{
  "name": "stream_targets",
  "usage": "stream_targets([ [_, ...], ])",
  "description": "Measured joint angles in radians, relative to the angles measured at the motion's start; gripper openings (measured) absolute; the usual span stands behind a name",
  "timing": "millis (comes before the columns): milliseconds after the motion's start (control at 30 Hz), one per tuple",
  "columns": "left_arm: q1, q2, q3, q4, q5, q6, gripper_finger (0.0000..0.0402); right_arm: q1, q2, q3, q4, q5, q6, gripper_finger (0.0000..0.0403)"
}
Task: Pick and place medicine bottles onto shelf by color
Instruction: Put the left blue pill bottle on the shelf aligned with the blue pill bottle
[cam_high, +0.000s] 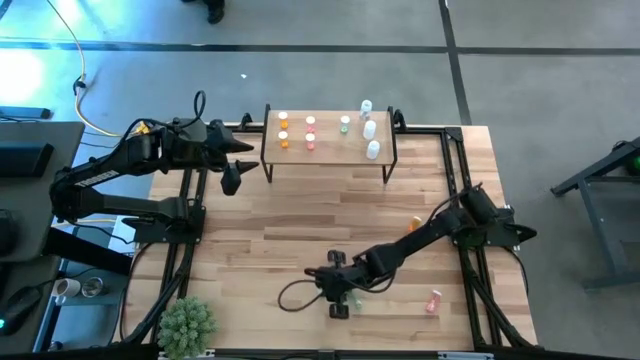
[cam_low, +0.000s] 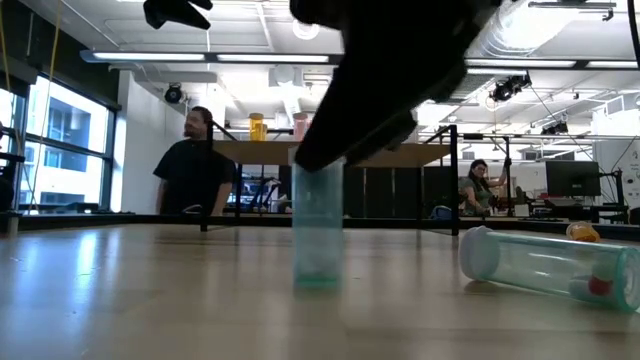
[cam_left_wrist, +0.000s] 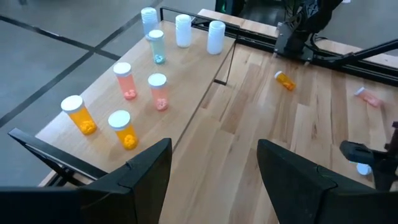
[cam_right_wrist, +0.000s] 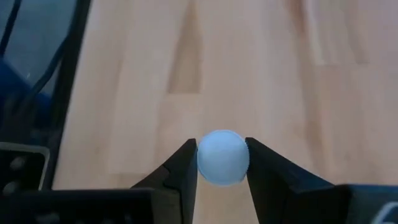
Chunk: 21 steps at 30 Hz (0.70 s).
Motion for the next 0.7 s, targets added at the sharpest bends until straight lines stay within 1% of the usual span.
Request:
stream_targets([
  [200,0.001,-0.003,0.0,-0.001,-0.025,0.082,0.0227,-0.035,-0.027,0.002,0.001,0.063,0.055,0.01],
  [400,0.001,-0.007,0.0,-0.001,-0.03,0.138,0.0227,-0.082,-0.075,0.002,-0.008,0.159,0.073,0.0099],
  [567,0.001,-0.013,0.0,-0.002,-0.03,0.148,0.0227,-0.136,-0.116,0.002,-0.014,0.224,0.073,0.0099],
  [700,0.001,-0.015,0.0,-0.002,-0.03,0.149,0.0227,-0.18,-0.161,0.002,-0.033,0.311,0.065,0.0099],
])
